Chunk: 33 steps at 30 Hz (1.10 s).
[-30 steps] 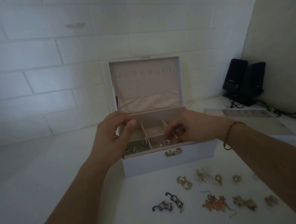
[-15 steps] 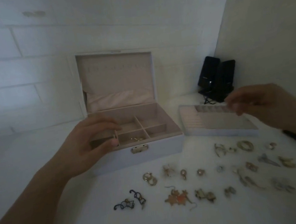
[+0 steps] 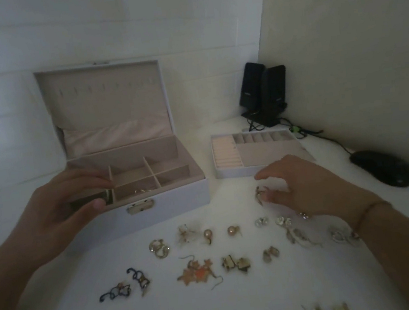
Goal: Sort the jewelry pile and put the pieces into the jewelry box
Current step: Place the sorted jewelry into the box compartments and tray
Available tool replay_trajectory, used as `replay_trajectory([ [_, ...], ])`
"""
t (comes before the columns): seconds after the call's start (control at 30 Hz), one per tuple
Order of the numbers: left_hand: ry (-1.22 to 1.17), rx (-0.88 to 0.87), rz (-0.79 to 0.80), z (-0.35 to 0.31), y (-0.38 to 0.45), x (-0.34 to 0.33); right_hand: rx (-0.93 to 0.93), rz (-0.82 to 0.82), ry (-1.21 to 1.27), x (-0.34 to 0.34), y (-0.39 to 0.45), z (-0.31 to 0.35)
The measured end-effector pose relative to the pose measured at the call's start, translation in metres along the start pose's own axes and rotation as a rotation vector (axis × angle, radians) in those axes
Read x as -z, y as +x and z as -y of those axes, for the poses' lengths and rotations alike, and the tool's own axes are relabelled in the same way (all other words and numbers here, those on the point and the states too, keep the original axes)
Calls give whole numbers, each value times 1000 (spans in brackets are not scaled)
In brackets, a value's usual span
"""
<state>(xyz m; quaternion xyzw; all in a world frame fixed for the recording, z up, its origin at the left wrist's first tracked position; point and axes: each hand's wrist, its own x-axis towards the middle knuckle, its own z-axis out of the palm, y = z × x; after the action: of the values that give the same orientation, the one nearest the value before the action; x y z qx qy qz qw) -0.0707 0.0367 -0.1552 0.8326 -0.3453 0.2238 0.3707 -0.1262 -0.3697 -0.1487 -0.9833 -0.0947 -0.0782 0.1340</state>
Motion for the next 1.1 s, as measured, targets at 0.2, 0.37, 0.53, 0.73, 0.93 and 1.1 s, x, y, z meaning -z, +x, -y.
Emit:
replay_trajectory([
  [0.2,-9,11,1,-2,-1,1,21,71,-24,-10,8,-6],
  [0.37,-6,10,-11,0,-1,0,68,41,28,-14,10,-4],
  [0.53,-7,10,-6,2,-2,1,147,20,-20,-14,9,1],
  [0.73,-10,6,-4,-2,-2,1,114,-17,81,-16,8,4],
  [0.93,-22,16,7,1,-3,1,133,-83,109,-20,11,4],
  [1.1,23,-17,8,1,-2,2,169,-116,108,-20,13,5],
])
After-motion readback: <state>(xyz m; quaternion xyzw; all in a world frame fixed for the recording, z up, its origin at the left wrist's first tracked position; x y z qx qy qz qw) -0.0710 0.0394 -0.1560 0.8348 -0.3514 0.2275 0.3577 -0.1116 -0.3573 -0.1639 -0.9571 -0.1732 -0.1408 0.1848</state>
